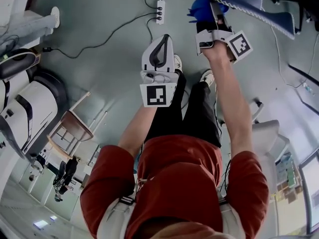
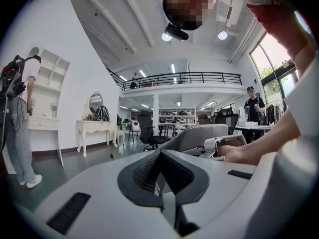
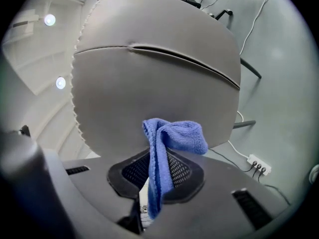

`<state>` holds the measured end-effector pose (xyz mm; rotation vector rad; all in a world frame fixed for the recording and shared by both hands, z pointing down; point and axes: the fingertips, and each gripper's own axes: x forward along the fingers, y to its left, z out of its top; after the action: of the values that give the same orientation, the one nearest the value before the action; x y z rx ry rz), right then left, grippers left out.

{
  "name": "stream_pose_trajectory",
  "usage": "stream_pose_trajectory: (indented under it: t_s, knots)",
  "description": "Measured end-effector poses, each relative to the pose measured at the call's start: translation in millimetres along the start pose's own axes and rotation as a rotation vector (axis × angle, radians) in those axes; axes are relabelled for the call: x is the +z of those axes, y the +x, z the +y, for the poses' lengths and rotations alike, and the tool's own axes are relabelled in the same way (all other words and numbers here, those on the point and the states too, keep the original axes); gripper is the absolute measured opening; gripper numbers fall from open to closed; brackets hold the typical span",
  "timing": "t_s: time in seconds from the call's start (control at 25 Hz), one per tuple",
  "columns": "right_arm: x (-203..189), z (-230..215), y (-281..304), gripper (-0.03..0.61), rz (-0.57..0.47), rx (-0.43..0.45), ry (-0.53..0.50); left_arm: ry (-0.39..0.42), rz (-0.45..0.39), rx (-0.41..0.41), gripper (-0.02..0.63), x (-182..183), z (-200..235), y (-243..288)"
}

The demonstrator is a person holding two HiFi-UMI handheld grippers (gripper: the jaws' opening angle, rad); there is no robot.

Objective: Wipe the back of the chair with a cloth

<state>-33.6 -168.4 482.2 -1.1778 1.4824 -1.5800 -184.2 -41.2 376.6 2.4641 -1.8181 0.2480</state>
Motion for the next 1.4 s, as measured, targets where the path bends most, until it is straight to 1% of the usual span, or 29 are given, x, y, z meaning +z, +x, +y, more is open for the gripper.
stream_pose_trajectory:
  t_s: [0.2,0.28,0.36,0.4,0.52,0.68,0.76,0.84,0.92,1.0,1.12,1.16,1.24,1.32,1.4]
  knots:
    - [3.1,60.5,-28.5,0.052,-0.009,0.050,0.026,-0.014,0.019,0.002,0.009,30.3,-8.9,-14.5]
    - [4.8,76.3,-37.6,0.054,-0.007,0.057,0.017,-0.006,-0.004,0.004,0.009,46.9,-11.5,-16.8]
    - [6.3,80.8,-41.1,0.054,0.002,0.048,-0.001,0.020,-0.039,0.003,0.009,64.9,-13.8,-17.1]
    - [6.7,80.3,-41.4,0.054,0.006,0.040,-0.007,0.021,-0.043,0.004,0.009,70.8,-15.2,-17.9]
    - [4.7,80.4,-41.3,0.054,0.026,0.018,-0.023,-0.017,-0.014,0.008,0.009,80.7,-18.2,-24.2]
    - [5.0,92.4,-50.0,0.054,0.047,0.037,0.008,0.000,0.003,-0.003,0.009,101.4,-24.9,-31.6]
    - [9.8,103.7,-61.0,0.054,0.051,0.042,-0.016,-0.003,0.004,-0.006,0.009,113.2,-29.5,-35.3]
    - [15.2,118.0,-76.6,0.054,0.068,0.044,-0.078,-0.026,-0.011,-0.003,0.009,128.8,-34.8,-38.5]
    - [23.4,138.5,-94.5,0.054,0.089,0.062,-0.187,-0.050,-0.016,-0.006,0.009,144.3,-39.2,-38.8]
    - [31.7,172.5,-112.1,0.054,0.111,0.137,-0.336,-0.061,-0.044,-0.013,0.009,163.6,-41.2,-37.5]
    - [44.2,226.7,-141.9,0.053,0.117,0.260,-0.473,-0.067,-0.078,-0.038,0.009,194.7,-49.4,-36.0]
    - [50.4,239.3,-154.0,0.052,0.109,0.272,-0.512,-0.068,-0.076,-0.050,0.009,204.0,-54.1,-35.8]
    - [64.8,256.1,-182.0,0.054,0.088,0.249,-0.599,-0.076,-0.051,-0.067,0.009,219.8,-65.7,-36.1]
    - [80.8,272.2,-209.2,0.054,0.062,0.211,-0.721,-0.080,-0.032,-0.080,0.009,235.6,-77.3,-35.9]
    - [94.3,290.0,-231.7,0.054,0.026,0.181,-0.853,-0.074,-0.049,-0.102,0.009,255.8,-85.9,-37.0]
